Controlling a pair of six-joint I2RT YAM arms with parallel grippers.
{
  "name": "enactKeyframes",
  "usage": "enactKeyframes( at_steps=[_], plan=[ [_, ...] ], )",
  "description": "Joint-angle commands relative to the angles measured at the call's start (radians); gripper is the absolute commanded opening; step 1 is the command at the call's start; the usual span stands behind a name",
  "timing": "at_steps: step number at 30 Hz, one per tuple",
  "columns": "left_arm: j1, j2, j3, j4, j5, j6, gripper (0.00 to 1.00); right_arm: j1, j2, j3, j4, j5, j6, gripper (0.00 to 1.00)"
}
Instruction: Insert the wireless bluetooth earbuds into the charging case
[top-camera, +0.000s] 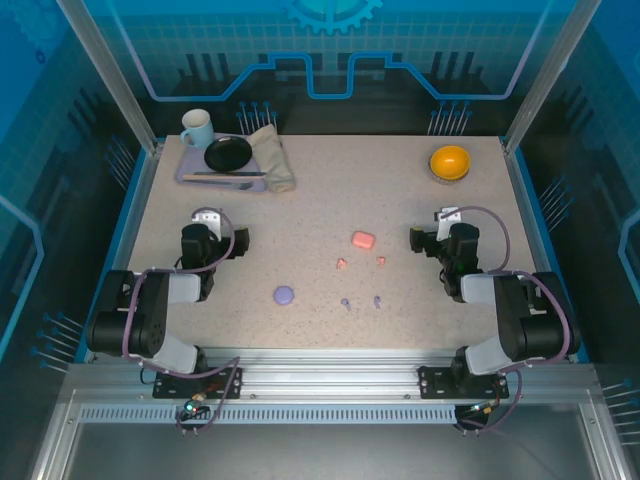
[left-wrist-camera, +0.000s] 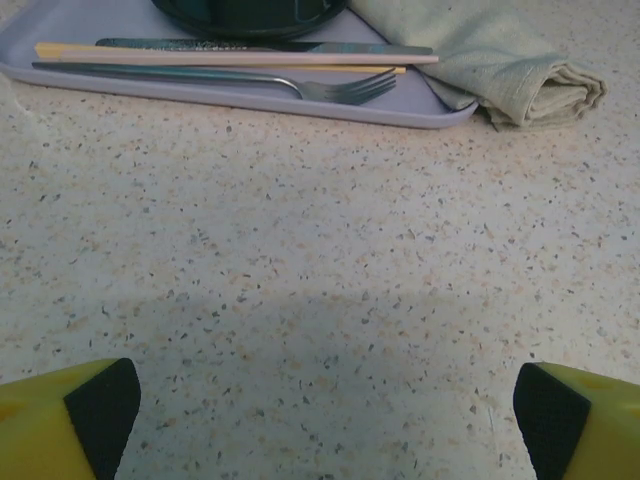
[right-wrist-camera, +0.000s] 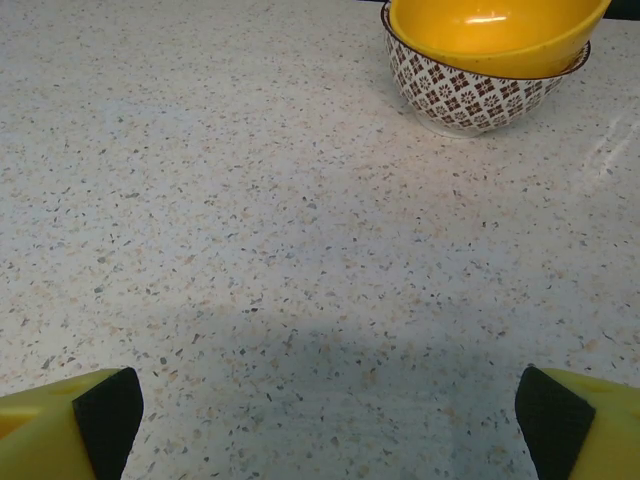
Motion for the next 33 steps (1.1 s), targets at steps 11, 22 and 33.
enactKeyframes(
  at_steps=[11, 22, 33],
  plan=[
    [-0.012, 0.012, 0.032, 0.047, 0.033, -0.027, 0.99, 0.018, 0.015, 0.030, 0.052, 0.015, -0.014, 1.00],
    [-0.012, 0.010, 0.030, 0.050, 0.027, -0.028, 0.99, 0.036, 0.009, 0.031, 0.052, 0.094, -0.008, 1.00],
    [-0.013, -0.211, 0.254, -0.444, -0.134, -0.168, 0.99, 0.010, -0.255, 0.367, -0.825, 0.218, 0.373, 1.00]
  ],
)
